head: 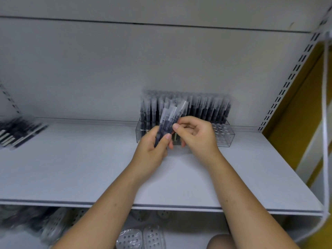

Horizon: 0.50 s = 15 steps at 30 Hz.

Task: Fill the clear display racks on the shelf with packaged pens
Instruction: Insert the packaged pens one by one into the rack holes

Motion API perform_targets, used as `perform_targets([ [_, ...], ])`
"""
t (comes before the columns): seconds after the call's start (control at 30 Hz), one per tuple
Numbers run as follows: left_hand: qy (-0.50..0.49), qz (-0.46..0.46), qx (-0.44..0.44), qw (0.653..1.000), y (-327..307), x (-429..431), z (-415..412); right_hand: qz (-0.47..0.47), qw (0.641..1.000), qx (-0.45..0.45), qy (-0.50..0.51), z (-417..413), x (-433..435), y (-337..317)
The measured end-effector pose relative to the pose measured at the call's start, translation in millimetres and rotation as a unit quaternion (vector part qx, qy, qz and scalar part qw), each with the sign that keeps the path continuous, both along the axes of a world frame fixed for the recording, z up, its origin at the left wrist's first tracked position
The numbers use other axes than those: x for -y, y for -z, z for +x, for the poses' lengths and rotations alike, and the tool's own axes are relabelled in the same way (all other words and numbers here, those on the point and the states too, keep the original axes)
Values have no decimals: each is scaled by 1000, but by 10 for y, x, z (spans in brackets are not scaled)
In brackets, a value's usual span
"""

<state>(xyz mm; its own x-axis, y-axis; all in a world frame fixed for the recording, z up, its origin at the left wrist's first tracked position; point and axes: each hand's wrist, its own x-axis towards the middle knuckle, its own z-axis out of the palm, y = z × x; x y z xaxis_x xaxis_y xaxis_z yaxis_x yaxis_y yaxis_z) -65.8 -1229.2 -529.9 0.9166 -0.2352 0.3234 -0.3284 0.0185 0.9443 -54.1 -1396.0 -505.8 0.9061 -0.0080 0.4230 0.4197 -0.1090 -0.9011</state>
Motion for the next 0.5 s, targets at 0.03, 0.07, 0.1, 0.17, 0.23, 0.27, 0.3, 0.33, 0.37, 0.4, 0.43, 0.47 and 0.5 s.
perform_targets([
  [0.03,2,-4,-1,1000,-3,6,-7,0,1000,-2,-1,3,0,2],
  [0.07,4,-9,-3,1000,-7,9,-13,0,1000,-1,0,5,3,-1],
  [0.1,4,-13,-4,1000,-10,13,-16,0,1000,1,2,7,9,-3],
  [0.17,-2,-18,-10,1000,-13,16,-17,13,1000,3,7,10,22,-12],
  [0.23,-10,-25,-18,999,-9,14,-15,38,999,2,15,13,32,-23],
  [0.27,-13,-26,-20,999,-6,14,-12,51,998,3,21,13,34,-31],
  [0.3,-16,-26,-22,999,-3,15,-10,64,998,6,29,14,35,-38],
  [0.33,-18,-25,-22,999,0,16,-10,78,996,10,39,16,40,-45],
  [0.37,-22,-26,-23,999,4,18,-8,91,994,17,51,21,46,-51],
  [0.4,-26,-27,-24,999,9,17,-5,103,992,25,64,28,57,-54],
  [0.43,-30,-26,-25,999,13,15,-1,110,990,35,80,40,70,-52],
  [0.47,-35,-24,-27,999,19,11,4,111,988,47,98,52,82,-47],
  [0.5,-39,-21,-28,999,22,8,7,105,986,61,118,67,95,-38],
])
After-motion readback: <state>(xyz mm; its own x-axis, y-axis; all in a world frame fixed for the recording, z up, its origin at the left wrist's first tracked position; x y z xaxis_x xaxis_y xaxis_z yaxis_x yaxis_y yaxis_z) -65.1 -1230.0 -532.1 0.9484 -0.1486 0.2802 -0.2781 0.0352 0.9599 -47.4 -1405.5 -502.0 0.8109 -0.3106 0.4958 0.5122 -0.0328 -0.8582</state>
